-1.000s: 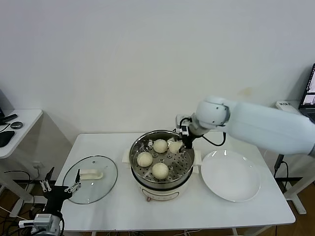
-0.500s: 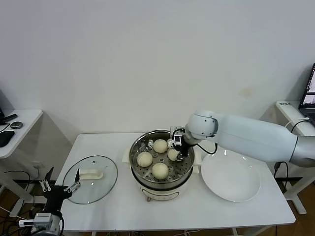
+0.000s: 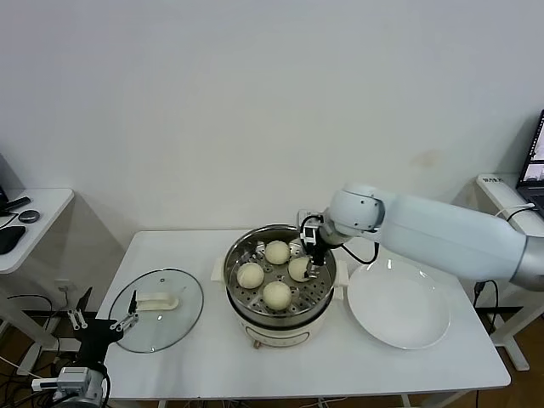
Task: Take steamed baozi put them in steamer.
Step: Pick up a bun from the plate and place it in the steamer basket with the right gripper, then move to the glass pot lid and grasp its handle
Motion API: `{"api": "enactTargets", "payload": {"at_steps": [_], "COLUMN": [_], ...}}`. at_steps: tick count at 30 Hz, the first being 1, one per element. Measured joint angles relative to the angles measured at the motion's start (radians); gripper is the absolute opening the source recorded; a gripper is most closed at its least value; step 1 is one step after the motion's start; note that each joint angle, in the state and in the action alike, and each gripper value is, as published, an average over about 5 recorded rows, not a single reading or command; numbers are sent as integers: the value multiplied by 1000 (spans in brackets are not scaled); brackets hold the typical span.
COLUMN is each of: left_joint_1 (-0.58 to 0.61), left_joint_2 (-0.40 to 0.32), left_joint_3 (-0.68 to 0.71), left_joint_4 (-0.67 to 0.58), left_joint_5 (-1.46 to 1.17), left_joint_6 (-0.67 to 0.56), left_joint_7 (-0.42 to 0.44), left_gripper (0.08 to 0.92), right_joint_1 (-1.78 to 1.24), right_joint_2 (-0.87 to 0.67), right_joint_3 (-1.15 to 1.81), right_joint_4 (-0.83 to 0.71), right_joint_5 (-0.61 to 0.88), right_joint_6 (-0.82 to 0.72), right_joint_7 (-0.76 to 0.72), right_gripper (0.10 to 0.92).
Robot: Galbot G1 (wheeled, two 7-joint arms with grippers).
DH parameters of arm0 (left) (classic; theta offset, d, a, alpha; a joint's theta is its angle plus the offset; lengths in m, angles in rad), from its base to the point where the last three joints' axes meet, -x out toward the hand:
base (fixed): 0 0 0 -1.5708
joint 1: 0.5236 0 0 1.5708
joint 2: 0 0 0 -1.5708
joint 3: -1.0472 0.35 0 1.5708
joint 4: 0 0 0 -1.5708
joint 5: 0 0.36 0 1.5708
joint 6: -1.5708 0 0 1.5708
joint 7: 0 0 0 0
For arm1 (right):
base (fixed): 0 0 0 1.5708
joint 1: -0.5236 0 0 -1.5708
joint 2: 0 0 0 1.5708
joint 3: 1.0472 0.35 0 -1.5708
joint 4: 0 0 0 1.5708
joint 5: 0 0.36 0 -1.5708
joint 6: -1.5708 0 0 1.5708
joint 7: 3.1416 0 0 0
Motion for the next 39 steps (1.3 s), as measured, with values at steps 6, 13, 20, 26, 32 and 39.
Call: {"api": "enactTargets", "payload": {"at_steps": [6,13,20,26,32,39], "left_joint_1": [-4,-10,-22,-21,-20,-19], "left_joint_2": [-1,-8,-17,-27,-29,-23], "left_joint_3": [10,21,30,48,61,73], "left_joint_4": [1,-4,-14,-11,-9,5], "left_joint_5": [2,9,17,28,39,82], "left_joint_6": [0,-1,4,-2,-10,-41], "left_joint_7": [0,2,2,3,10,4], "left_gripper": [823,823,823,823,823,823], "right_joint_1": [-36,-221,-607,-1004,-1351,-1652], "right_joint_2": [-92,-235,-324,-276,-105,151], "right_joint_3": [83,287,652,1044,1390,1711], "right_joint_4": [85,197,279,305,330,361], "right_joint_5": [53,128,109,-6,-154,-256], "right_joint_6": [2,60,236,430,630,810], "right_joint_7": [51,253,470,548,553,502], "right_gripper": [823,823,823,823,823,823]}}
